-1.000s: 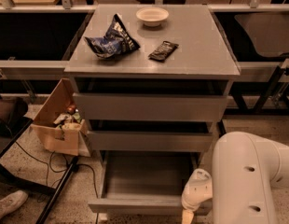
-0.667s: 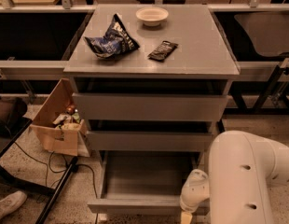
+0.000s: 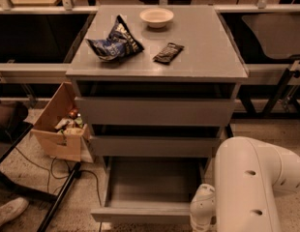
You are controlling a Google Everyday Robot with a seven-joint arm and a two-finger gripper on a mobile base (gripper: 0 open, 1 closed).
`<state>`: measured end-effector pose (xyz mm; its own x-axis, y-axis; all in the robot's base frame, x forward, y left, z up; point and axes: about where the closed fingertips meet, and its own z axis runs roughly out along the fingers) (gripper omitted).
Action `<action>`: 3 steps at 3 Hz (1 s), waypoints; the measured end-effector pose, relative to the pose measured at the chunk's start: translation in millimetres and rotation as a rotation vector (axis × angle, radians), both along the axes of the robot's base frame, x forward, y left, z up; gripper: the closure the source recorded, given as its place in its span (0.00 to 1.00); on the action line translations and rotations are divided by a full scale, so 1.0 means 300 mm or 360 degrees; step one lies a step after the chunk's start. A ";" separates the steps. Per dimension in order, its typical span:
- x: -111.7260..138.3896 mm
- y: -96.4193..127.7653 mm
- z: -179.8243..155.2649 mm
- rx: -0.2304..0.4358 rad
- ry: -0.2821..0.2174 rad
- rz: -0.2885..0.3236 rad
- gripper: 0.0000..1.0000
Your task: Open bottom drawer
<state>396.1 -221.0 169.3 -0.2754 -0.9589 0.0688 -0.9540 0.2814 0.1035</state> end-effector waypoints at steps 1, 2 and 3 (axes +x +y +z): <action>-0.017 -0.012 0.002 -0.0002 0.0017 -0.0025 0.72; -0.010 -0.010 0.017 -0.0002 0.0017 -0.0025 1.00; -0.005 -0.009 0.021 -0.0002 0.0017 -0.0025 1.00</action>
Offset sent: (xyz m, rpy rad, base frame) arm -0.4622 -0.1679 -0.0547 0.0692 0.5759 -0.8159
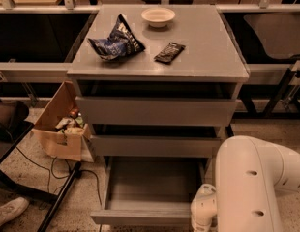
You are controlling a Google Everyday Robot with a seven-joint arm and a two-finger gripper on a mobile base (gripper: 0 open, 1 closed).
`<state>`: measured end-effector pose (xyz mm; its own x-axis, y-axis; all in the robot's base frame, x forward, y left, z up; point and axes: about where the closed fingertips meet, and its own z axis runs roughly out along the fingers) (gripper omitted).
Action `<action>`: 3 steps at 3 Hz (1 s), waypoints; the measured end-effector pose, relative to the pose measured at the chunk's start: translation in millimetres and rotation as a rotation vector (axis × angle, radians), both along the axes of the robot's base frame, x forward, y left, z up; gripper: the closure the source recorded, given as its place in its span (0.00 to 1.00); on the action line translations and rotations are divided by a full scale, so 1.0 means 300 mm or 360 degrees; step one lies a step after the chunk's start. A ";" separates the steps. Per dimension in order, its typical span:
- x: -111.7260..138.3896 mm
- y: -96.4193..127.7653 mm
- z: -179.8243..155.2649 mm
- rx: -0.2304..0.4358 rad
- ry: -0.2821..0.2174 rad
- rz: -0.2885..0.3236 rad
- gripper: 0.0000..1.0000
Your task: Open bottom drawer
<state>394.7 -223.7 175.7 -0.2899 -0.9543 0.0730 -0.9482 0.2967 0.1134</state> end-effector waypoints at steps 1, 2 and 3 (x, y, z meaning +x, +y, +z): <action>-0.016 0.005 0.022 0.0031 -0.0013 -0.0027 1.00; -0.009 0.007 0.032 0.0031 -0.0013 -0.0027 1.00; -0.002 0.008 0.037 0.0031 -0.0013 -0.0027 1.00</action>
Offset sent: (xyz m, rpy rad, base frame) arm -0.2977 -0.0531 0.1488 -0.0718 0.0681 -0.1527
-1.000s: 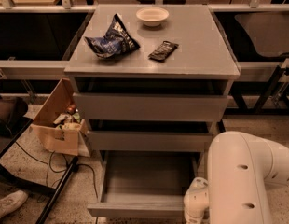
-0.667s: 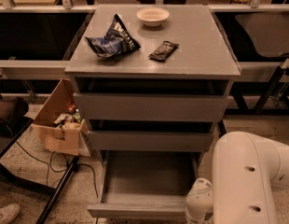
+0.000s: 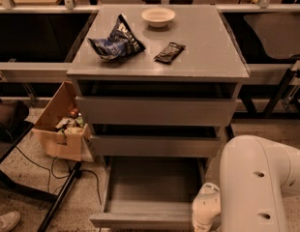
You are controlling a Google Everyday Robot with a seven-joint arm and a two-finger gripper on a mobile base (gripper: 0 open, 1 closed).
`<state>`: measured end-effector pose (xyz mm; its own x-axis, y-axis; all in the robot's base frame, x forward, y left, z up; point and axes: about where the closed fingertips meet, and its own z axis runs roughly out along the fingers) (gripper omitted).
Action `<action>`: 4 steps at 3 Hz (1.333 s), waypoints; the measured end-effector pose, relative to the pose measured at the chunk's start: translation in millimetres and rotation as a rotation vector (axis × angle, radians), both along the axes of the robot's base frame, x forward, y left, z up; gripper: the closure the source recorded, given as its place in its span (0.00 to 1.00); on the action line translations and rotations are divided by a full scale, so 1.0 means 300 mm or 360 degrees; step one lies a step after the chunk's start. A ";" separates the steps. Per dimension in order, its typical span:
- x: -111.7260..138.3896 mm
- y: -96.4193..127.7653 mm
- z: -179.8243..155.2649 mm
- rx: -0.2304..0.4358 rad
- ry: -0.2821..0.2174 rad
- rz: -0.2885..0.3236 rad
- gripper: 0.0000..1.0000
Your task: Open bottom drawer
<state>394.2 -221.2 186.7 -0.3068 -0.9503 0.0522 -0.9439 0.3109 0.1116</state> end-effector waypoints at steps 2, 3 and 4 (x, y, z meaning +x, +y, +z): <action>0.011 0.014 0.024 -0.0007 0.0000 0.0014 1.00; 0.014 0.014 0.024 -0.0007 0.0000 0.0014 1.00; -0.005 0.010 0.035 -0.0013 0.0013 0.0003 1.00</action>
Offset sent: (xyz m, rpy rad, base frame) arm -0.3145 0.0017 0.3164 -0.4300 0.3460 -0.1769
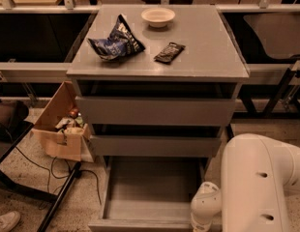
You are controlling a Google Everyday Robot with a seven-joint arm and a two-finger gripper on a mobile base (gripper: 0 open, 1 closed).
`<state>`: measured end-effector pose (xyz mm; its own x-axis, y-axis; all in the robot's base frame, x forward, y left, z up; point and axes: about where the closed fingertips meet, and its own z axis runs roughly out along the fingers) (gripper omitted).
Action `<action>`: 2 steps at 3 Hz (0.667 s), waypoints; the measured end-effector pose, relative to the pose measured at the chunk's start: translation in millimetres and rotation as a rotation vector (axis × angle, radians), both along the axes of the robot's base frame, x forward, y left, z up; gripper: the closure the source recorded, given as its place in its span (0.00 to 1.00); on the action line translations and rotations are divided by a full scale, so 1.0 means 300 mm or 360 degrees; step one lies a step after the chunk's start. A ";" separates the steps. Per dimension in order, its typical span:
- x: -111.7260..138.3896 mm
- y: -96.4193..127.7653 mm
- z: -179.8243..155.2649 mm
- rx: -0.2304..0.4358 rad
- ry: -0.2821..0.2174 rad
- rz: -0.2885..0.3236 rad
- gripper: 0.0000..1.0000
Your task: Open bottom drawer
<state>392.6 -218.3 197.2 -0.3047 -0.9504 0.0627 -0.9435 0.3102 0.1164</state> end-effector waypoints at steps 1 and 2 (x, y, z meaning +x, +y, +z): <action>-0.019 -0.005 0.010 -0.0005 0.0014 -0.0013 1.00; -0.045 -0.006 0.029 -0.0008 0.0039 -0.0058 1.00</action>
Offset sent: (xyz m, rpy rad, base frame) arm -0.3866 -0.0810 0.2317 -0.1879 0.5438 -0.4361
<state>379.0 -220.2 205.8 -0.3377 -0.9382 0.0753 -0.9284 0.3452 0.1378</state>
